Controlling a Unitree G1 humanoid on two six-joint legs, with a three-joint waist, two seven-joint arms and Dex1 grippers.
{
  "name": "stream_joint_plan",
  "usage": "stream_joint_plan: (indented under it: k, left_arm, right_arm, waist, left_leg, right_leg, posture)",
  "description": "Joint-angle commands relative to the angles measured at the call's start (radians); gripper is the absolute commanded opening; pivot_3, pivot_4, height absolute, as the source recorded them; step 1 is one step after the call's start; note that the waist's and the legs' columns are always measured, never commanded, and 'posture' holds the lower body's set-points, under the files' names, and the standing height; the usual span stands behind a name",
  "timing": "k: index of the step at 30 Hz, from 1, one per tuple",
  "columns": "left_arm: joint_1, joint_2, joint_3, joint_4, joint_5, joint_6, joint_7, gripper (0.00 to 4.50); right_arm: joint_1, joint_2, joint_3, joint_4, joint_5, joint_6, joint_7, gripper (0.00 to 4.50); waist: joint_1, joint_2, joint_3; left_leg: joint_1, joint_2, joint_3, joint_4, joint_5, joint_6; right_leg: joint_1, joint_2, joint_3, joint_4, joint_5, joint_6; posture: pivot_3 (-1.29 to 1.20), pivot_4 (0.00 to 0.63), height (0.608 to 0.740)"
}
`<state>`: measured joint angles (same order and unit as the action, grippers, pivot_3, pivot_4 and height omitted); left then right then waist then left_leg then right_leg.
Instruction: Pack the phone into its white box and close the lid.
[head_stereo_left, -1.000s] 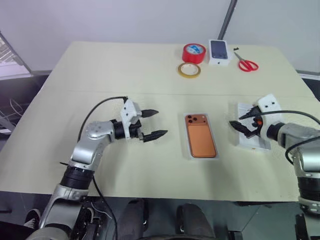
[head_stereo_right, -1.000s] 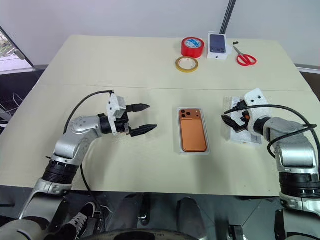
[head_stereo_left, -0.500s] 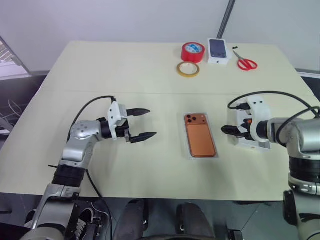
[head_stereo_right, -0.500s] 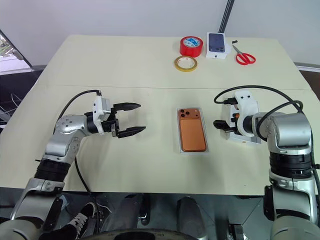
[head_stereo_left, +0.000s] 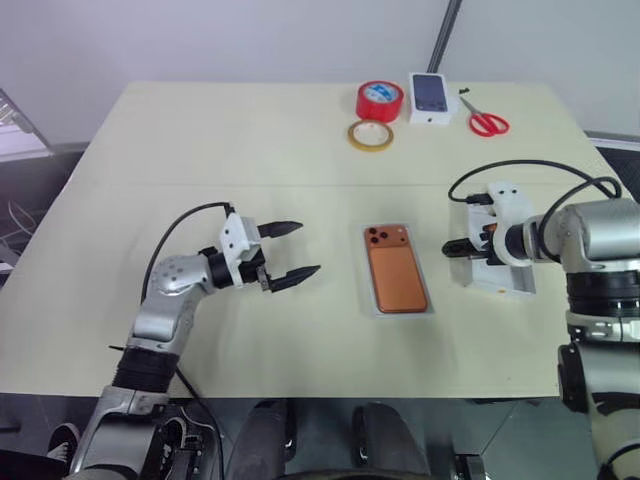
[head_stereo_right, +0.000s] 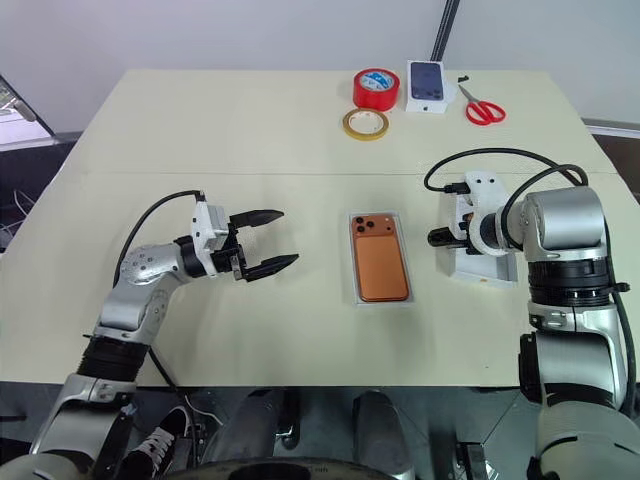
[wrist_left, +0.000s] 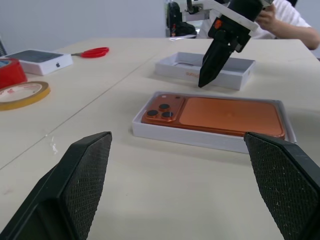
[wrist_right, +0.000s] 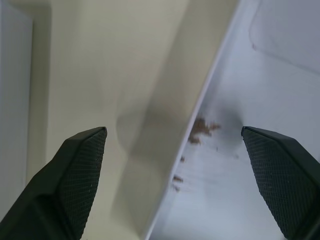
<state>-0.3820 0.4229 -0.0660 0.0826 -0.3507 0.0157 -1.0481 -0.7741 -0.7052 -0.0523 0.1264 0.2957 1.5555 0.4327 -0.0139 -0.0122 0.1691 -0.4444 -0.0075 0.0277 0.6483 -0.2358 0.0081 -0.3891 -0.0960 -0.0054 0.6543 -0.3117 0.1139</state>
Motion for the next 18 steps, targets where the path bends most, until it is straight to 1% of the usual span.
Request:
stream_joint_plan:
  k: [1,4,7,8,14,18]
  left_arm:
    - [0.008,-0.002,-0.004,-0.053,0.003,0.005,0.019,4.50]
    - [0.007,-0.002,0.001,-0.055,-0.003,0.020,0.027,4.50]
    - [0.000,-0.001,-0.001,-0.048,0.003,0.019,0.031,4.50]
    - [-0.005,-0.003,0.000,-0.046,0.000,0.023,0.033,4.50]
    - [-0.028,-0.009,0.001,-0.027,0.003,0.025,0.036,4.50]
    - [-0.035,-0.012,0.002,-0.020,0.004,0.028,0.034,4.50]
  right_arm:
    - [0.015,-0.009,0.024,-0.018,-0.006,-0.032,-0.005,3.24]
    - [0.032,-0.013,0.033,-0.028,-0.011,-0.049,-0.008,1.66]
    - [0.048,-0.021,0.041,-0.039,-0.014,-0.069,-0.007,0.18]
    - [0.054,-0.025,0.044,-0.047,-0.014,-0.076,-0.006,0.07]
    - [0.095,-0.058,0.069,-0.114,-0.011,-0.123,0.019,0.07]
    - [0.113,-0.059,0.044,-0.137,0.010,-0.102,0.033,0.07]
  waist:
    - [0.001,0.000,0.000]
    - [0.001,0.000,0.000]
    - [0.001,0.000,0.000]
    - [0.002,-0.001,0.000]
    - [0.003,-0.001,0.000]
    - [0.002,-0.001,0.000]
  left_leg:
    - [0.000,0.000,0.000,0.000,0.000,0.000]
    - [0.000,0.000,0.000,0.001,0.000,0.000]
    - [0.001,0.000,0.000,0.001,0.000,0.001]
    - [0.001,0.000,0.000,0.001,0.000,0.001]
    - [0.001,0.000,0.000,0.002,0.000,0.001]
    - [0.001,0.000,0.000,0.002,0.000,0.001]
  right_leg:
    - [0.000,0.000,0.000,0.000,0.000,0.000]
    - [0.001,0.001,0.000,0.001,0.000,0.000]
    - [0.001,0.001,0.000,0.002,0.000,0.000]
    - [0.001,0.001,0.000,0.002,0.000,0.000]
    - [0.001,0.002,0.000,0.002,0.000,0.000]
    - [0.001,0.002,-0.001,0.002,0.000,0.000]
  posture:
    - [0.00,0.150,0.728]
    - [0.00,0.150,0.728]
    - [0.00,0.150,0.728]
    - [0.00,0.150,0.728]
    - [0.00,0.150,0.728]
    - [0.00,0.150,0.728]
